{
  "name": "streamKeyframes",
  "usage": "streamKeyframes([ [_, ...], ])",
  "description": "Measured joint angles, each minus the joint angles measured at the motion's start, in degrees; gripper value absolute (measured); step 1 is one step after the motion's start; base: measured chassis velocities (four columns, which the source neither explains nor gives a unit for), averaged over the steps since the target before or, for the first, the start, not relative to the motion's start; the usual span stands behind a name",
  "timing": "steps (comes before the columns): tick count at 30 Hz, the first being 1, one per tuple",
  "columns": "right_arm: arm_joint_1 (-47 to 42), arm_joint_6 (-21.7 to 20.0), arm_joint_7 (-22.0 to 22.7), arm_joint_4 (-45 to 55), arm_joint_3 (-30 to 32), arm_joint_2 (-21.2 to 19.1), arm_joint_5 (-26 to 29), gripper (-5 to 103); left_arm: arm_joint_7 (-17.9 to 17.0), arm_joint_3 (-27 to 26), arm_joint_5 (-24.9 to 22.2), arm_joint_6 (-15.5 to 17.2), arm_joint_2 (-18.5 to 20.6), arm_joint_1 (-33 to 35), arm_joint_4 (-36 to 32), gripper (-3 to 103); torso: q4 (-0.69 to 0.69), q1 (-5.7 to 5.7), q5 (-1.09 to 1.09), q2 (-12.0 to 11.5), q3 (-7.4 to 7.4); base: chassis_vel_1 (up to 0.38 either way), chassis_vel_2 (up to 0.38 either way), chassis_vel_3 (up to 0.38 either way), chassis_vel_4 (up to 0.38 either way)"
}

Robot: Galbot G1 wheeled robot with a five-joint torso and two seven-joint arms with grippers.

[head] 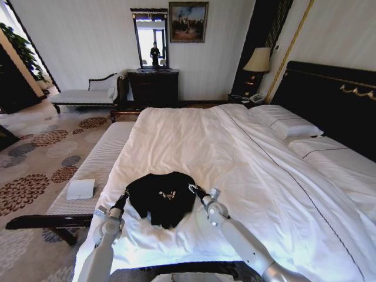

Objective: Fold the clothes on the bed.

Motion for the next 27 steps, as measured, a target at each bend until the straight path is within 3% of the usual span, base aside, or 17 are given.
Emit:
streamKeyframes([
  [4,0.0,0.2,-0.3,-0.2,0.4,0.4,-0.1,44,0.0,0.1,0.0,-0.1,0.0,-0.1,0.2,0,0.00,0.00,0.00,0.0,0.00,0.000,0.000,0.000,0.000],
  [5,0.0,0.2,-0.3,-0.2,0.4,0.4,-0.1,44,0.0,0.1,0.0,-0.1,0.0,-0.1,0.2,0,0.00,0.00,0.00,0.0,0.00,0.000,0.000,0.000,0.000],
  [8,-0.3,0.4,-0.8,-0.1,0.6,0.4,-0.3,28,0.0,0.0,0.0,-0.1,0.2,0.0,0.3,0,0.00,0.00,0.00,0.0,0.00,0.000,0.000,0.000,0.000],
  [10,-0.4,0.6,-1.1,-0.1,0.6,0.4,-0.3,28,0.0,0.0,0.1,-0.1,0.3,0.0,0.3,0,0.00,0.00,0.00,0.0,0.00,0.000,0.000,0.000,0.000],
  [14,-0.9,1.2,-3.1,0.4,0.6,0.3,-0.9,7,0.0,0.0,0.1,-0.2,0.4,0.1,0.2,0,0.00,0.00,0.00,0.0,0.00,0.000,0.000,0.000,0.000],
  [21,-1.2,2.5,-4.8,2.0,0.6,-0.4,-1.9,0,0.0,0.0,-0.1,-0.2,1.2,0.4,-0.6,0,0.00,0.00,0.00,0.0,0.00,0.000,0.000,0.000,0.000],
  [27,-1.8,5.8,-6.3,5.1,1.8,-2.4,-3.5,0,-0.1,-0.3,-0.9,-0.2,5.3,2.1,-5.2,0,0.01,0.00,-0.01,0.0,0.00,0.000,0.000,0.000,0.000],
])
